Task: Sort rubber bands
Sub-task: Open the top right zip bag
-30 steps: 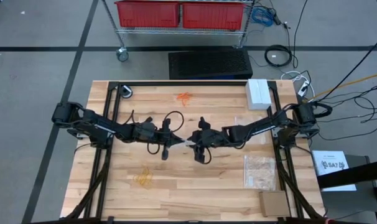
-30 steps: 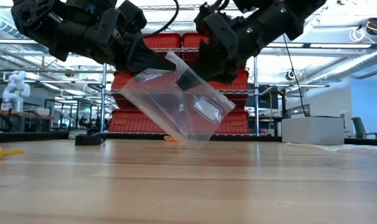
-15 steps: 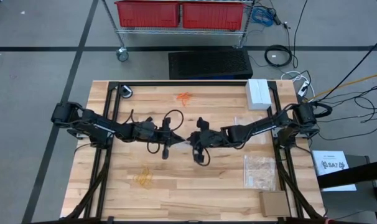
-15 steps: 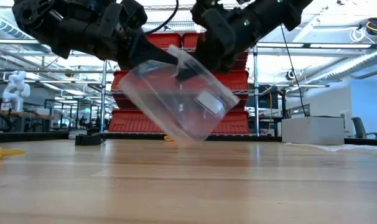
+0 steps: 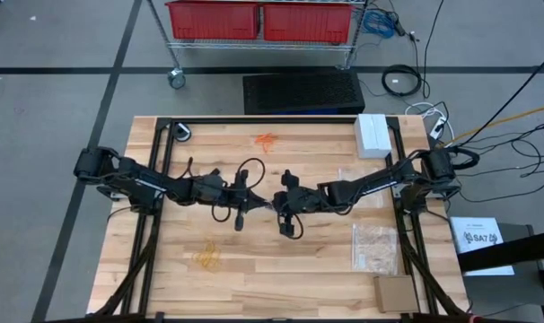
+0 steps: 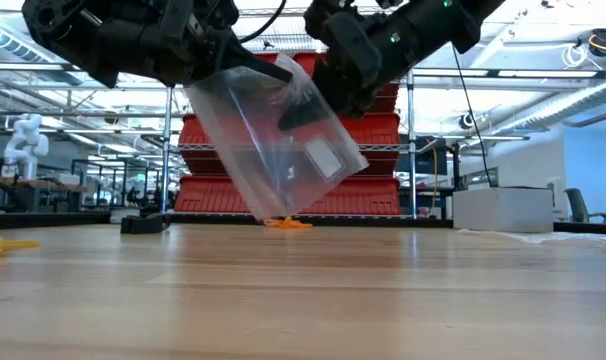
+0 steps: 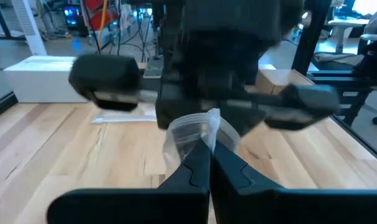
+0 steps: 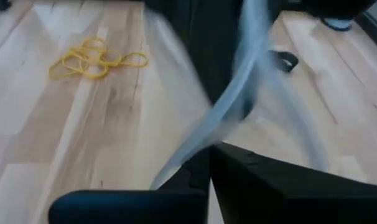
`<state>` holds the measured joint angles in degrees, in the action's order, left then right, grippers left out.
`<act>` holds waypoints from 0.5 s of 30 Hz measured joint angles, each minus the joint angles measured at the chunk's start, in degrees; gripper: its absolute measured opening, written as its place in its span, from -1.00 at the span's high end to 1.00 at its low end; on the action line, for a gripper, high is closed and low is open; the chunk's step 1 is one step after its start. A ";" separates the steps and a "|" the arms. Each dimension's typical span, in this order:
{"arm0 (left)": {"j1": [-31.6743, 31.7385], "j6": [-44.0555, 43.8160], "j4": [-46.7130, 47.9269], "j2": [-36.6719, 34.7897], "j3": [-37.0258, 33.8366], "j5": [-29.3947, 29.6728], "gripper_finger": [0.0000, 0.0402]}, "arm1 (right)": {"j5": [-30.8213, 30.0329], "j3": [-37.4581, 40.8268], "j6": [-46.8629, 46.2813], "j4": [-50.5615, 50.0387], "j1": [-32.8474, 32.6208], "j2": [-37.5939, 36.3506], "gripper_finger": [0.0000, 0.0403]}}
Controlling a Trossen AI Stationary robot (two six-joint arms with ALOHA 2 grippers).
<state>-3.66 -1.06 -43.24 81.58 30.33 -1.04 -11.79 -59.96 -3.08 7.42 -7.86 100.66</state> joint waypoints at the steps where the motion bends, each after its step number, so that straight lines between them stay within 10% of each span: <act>1: 0.00 -0.02 -0.21 0.00 0.00 0.00 1.00 | 0.18 0.00 0.45 0.87 0.02 0.59 1.00; 10: -1.36 -0.11 0.06 0.00 0.00 1.97 1.00 | -11.80 0.02 3.61 5.39 -0.96 1.55 1.00; 15: -2.50 0.60 0.46 0.00 0.00 4.63 1.00 | -3.51 1.32 4.09 9.77 -0.76 1.14 1.00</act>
<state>-6.16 -0.46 -42.78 81.58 30.33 3.59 -15.30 -58.65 1.00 17.19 -8.61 101.80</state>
